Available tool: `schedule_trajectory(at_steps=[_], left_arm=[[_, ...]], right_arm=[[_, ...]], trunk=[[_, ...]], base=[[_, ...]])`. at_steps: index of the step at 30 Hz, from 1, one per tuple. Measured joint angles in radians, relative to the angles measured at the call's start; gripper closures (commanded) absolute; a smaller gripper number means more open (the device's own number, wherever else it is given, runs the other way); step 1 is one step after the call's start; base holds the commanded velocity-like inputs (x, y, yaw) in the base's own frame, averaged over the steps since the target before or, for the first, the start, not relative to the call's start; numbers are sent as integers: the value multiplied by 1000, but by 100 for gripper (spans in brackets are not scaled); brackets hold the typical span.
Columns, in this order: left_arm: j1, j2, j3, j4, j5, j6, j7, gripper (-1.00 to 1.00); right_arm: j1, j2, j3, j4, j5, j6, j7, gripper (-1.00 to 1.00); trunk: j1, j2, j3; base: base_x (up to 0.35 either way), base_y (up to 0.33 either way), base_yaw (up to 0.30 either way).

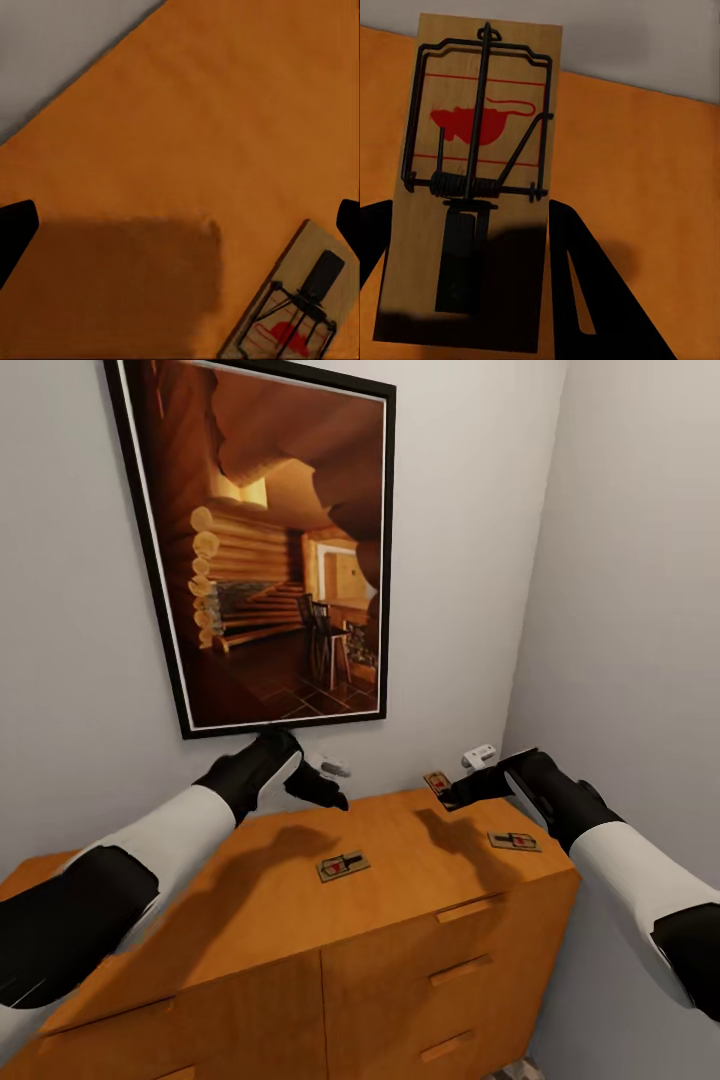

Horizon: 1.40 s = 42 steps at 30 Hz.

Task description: Take the four mousetraps from the cabinet in the bathroom and place them on the bathroom floor. Make sure all four end up on the same floor surface, and ensure that at least two of them are either under or directly next to the same bathroom sink.

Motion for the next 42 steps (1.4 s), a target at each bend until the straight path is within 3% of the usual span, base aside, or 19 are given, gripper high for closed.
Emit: schedule_trajectory(at_steps=[2,4,6,23,36,42], left_arm=[[0,11,-100,1,-2,0,-73,-100],[2,42,-220,3,-6,0,-175,-100],[2,47,-243,3,-6,0,-217,-100],[45,47,-251,1,-9,-1,-254,-100],[63,32,-255,-5,-7,-1,-254,-100],[65,12,-254,-9,-6,-2,-254,-100]], right_arm=[[0,0,0,0,0,0,0,100],[0,0,0,0,1,0,-1,100],[0,0,0,1,1,0,-1,100],[0,1,1,2,3,-1,-1,100],[1,2,2,2,4,-1,-1,100],[2,2,2,3,4,-1,-1,100]], trunk=[[0,0,0],[0,0,0],[0,0,0],[0,0,0],[0,0,0],[0,0,0]], base=[[0,0,0],[0,0,0],[0,0,0],[0,0,0],[0,0,0],[0,0,0]])
